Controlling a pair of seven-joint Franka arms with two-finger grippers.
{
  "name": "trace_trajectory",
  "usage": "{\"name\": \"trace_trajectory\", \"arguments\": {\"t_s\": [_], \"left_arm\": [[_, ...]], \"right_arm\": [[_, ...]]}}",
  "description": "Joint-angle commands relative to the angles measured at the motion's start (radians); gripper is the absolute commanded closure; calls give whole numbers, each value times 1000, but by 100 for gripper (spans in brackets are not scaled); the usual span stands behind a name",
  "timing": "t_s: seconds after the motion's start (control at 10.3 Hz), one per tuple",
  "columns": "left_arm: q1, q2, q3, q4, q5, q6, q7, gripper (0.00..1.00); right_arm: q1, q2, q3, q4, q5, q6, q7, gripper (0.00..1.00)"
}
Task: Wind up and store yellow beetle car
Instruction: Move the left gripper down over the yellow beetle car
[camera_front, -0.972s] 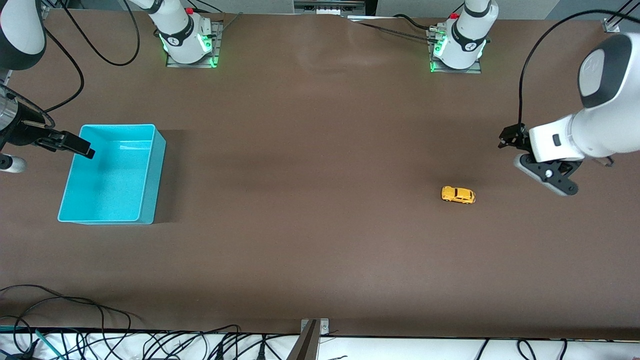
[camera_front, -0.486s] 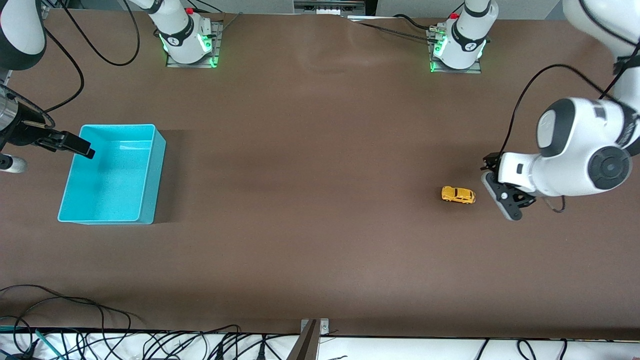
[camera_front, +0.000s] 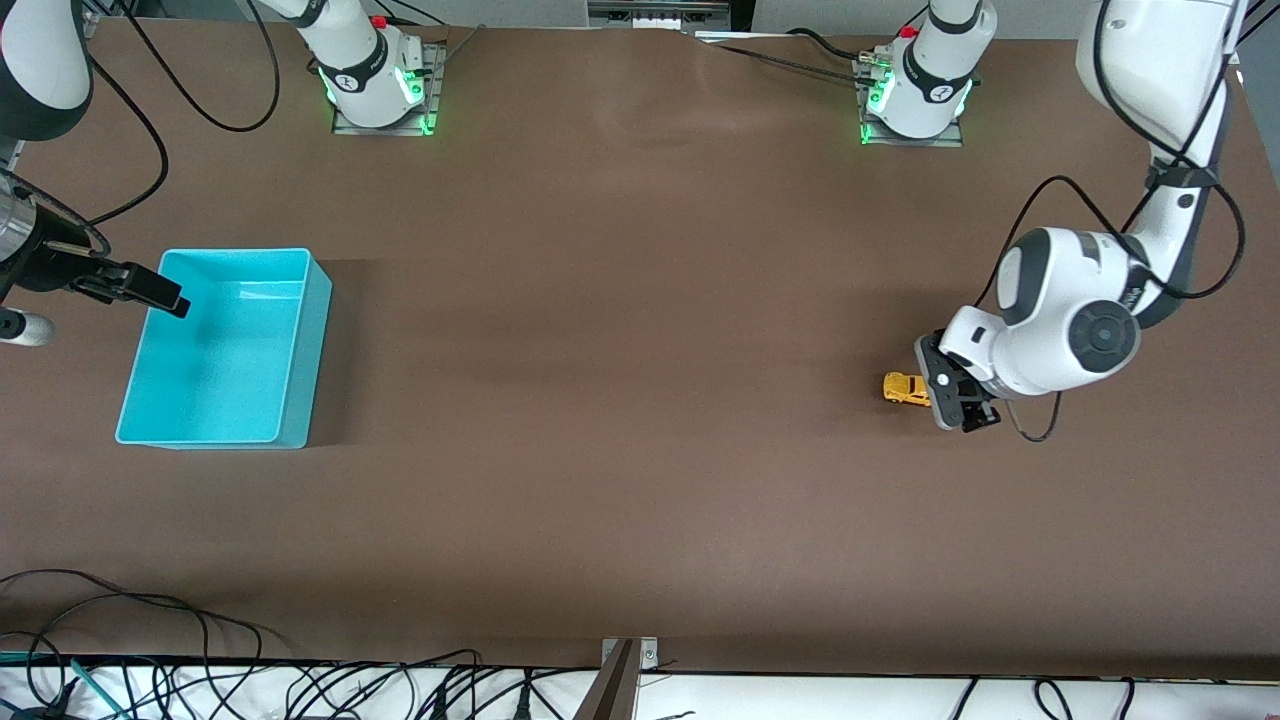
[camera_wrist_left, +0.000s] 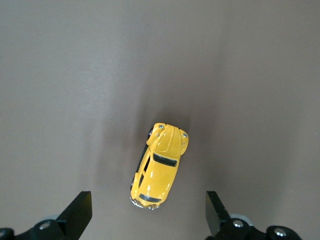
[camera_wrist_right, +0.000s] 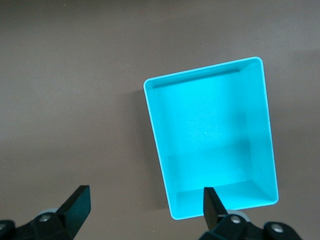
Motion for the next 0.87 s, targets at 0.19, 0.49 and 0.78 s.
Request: {"name": "trace_trajectory", "arguments": {"t_s": [0.19,0.49,0.78], "left_arm": [[-7,7,-16,-107,105,165,65,0],[-3,24,-17,-140,105,196,80,0],[2,27,-16,-171,106,254,82,0]], "right_arm": [[-7,6,-1,14,23,-6,-24,0],[-7,6,-1,14,23,-6,-24,0],[-7,6,-3,14,23,-6,-26,0]]}}
